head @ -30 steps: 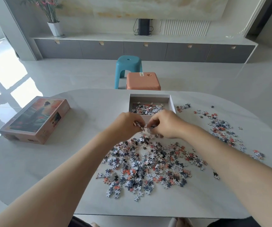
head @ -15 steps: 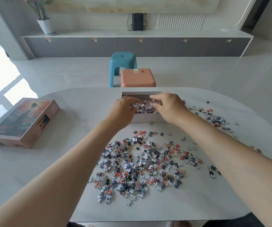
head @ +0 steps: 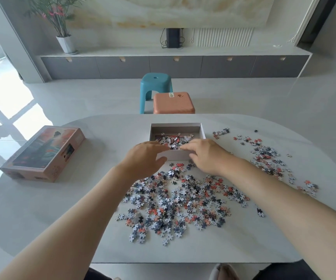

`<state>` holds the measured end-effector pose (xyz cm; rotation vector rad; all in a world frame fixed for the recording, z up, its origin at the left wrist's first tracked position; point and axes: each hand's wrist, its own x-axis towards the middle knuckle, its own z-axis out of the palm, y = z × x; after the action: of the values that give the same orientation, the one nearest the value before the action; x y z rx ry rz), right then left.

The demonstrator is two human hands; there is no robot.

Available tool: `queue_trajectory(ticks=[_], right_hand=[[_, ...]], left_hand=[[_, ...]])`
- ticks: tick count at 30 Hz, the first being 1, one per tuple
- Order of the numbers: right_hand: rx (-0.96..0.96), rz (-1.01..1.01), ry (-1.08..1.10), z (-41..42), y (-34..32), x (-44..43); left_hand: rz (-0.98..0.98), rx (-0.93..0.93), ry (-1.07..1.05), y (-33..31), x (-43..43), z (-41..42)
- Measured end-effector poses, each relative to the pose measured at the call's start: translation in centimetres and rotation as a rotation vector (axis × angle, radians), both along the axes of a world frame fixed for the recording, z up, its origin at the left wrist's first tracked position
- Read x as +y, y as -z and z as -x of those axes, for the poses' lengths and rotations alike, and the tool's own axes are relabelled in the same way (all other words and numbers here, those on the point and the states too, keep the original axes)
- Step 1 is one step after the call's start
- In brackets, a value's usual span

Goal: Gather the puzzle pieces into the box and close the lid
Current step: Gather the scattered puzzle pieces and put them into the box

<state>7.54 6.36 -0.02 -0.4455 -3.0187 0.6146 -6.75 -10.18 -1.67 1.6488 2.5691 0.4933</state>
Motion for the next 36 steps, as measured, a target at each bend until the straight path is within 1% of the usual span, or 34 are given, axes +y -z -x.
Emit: queue_trajectory(ticks=[3, 5, 6, 8, 9, 10, 11, 12, 13, 14, 15, 17, 19, 23, 28, 32, 34, 36], right_hand=[[0.114, -0.055, -0.051, -0.7, 0.1, -0.8], [0.149, -0.069, -0.073, -1.1, 0.0, -1.3], [0.132, -0.055, -0.078, -1.3, -0.3, -1.5], [-0.016, -0.04, -0.078, -1.7, -0.9, -2.3], [-0.127, -0.058, -0.074, -2.0, -0.9, -2.6], [-0.242, -0.078, -0.068, -2.3, -0.9, -2.8], [-0.339, -0.095, -0.066, -2.6, -0.8, -3.1], [-0.402, -0.106, -0.07, -2.7, -0.5, -3.3], [-0.427, -0.107, -0.069, -2.8, -0.2, -3.5], [-0.419, -0.094, -0.053, -2.7, 0.1, -3.6], [-0.386, -0.067, -0.024, -2.5, 0.4, -3.7], [-0.305, -0.018, 0.033, -2.1, 0.7, -3.8], [-0.264, 0.002, 0.057, -1.7, 0.8, -3.9], [-0.203, 0.047, 0.091, -1.1, 0.6, -3.9], [-0.085, 0.07, 0.097, -1.1, 0.5, -3.3], [0.001, 0.123, 0.15, -0.7, -0.2, -2.5], [0.045, 0.172, 0.163, -0.4, -0.8, -2.2], [0.112, 0.218, 0.171, 0.0, -1.9, -1.7]], left_hand=[[-0.022, -0.006, -0.003, 0.0, -1.1, -0.4], [-0.109, 0.051, 0.01, -0.2, -1.6, -0.8], [-0.16, 0.073, 0.023, -0.5, -1.7, -1.2], [-0.192, 0.04, 0.073, -1.0, -2.0, -2.1], [-0.143, -0.017, 0.101, -1.1, -2.1, -2.7], [-0.04, -0.064, 0.123, -0.9, -2.3, -3.2], [0.093, -0.071, 0.139, -0.5, -2.5, -3.7], [0.226, -0.029, 0.145, 0.0, -2.7, -4.0], [0.323, 0.029, 0.139, 0.5, -2.9, -4.2], [0.356, 0.073, 0.134, 0.8, -3.0, -4.3], [0.337, 0.083, 0.131, 1.0, -3.0, -4.4], [0.23, 0.031, 0.129, 1.3, -2.7, -4.4], [0.133, -0.044, 0.11, 1.5, -2.3, -4.4], [0.042, -0.094, 0.069, 1.8, -1.6, -4.1], [0.0, -0.102, 0.047, 1.3, -0.8, -3.6], [-0.047, -0.134, 0.028, 1.0, -0.1, -2.8], [-0.063, -0.166, 0.023, 0.6, 0.3, -2.5], [-0.123, -0.239, 0.002, -0.2, 0.8, -2.0]])
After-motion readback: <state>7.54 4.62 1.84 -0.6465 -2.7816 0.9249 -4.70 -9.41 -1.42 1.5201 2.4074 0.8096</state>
